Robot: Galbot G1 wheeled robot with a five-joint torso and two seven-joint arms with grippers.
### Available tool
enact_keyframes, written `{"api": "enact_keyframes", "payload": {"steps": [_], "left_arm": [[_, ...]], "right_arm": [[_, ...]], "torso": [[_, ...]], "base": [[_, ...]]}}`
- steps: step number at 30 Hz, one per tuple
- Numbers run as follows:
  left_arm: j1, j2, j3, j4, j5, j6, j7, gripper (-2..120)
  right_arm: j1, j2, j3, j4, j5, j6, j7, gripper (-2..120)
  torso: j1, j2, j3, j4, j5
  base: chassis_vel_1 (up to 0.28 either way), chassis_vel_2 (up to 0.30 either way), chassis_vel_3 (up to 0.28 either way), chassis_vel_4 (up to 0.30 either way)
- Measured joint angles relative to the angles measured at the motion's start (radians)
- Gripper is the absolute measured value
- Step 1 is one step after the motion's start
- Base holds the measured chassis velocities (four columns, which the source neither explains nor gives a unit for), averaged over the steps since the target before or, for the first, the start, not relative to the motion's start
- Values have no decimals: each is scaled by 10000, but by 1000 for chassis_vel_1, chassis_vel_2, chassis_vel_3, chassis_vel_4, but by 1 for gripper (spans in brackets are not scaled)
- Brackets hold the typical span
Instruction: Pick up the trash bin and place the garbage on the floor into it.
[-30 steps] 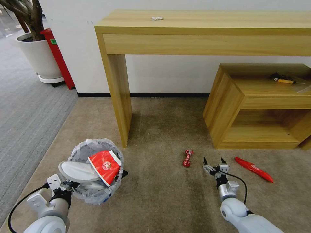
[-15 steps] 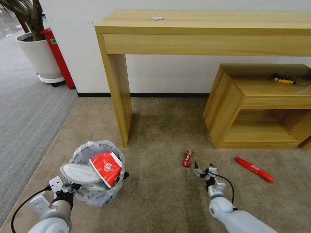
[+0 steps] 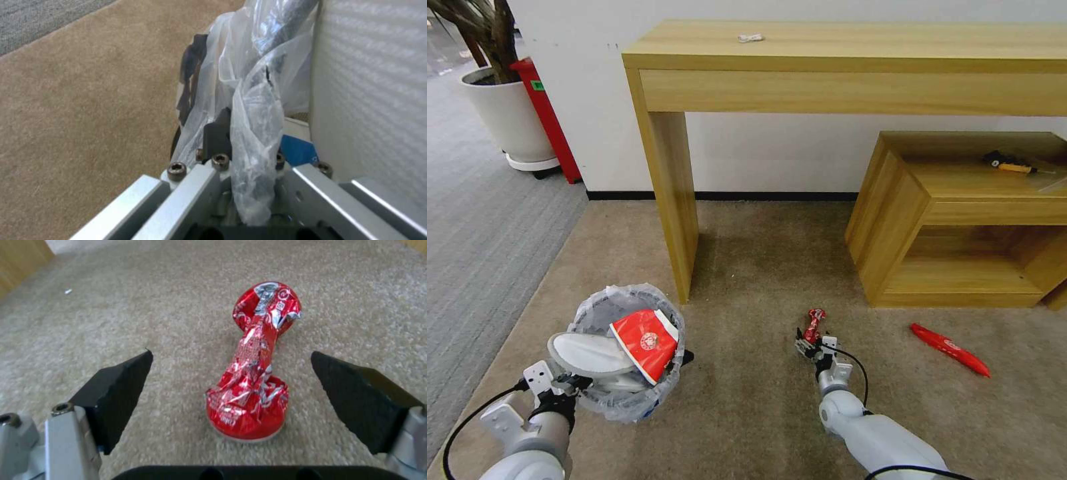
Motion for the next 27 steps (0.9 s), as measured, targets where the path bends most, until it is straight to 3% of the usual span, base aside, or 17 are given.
{"api": "enact_keyframes", "payload": {"steps": [16, 20, 25, 27], "left_arm": [[300, 0, 29, -472, -22, -33, 32, 0], [352, 34, 5, -583, -67, -34, 36, 0], [388, 10, 17, -637, -70, -39, 39, 0], [413, 0, 34, -672, -71, -44, 45, 0]], "right_arm": [[467, 446, 138, -1163, 39, -20, -213, 77], [539, 587, 140, -1478, 48, -23, -341, 61], [564, 661, 155, -1639, 45, -22, -382, 54], [575, 686, 186, -1729, 40, -4, -456, 44]], "torso": [[0, 0, 0, -1, 0], [0, 0, 0, -1, 1], [0, 0, 0, -1, 1], [0, 0, 0, -1, 0]], "base": [[0, 0, 0, 0], [0, 0, 0, 0], [0, 0, 0, 0], [0, 0, 0, 0]]}}
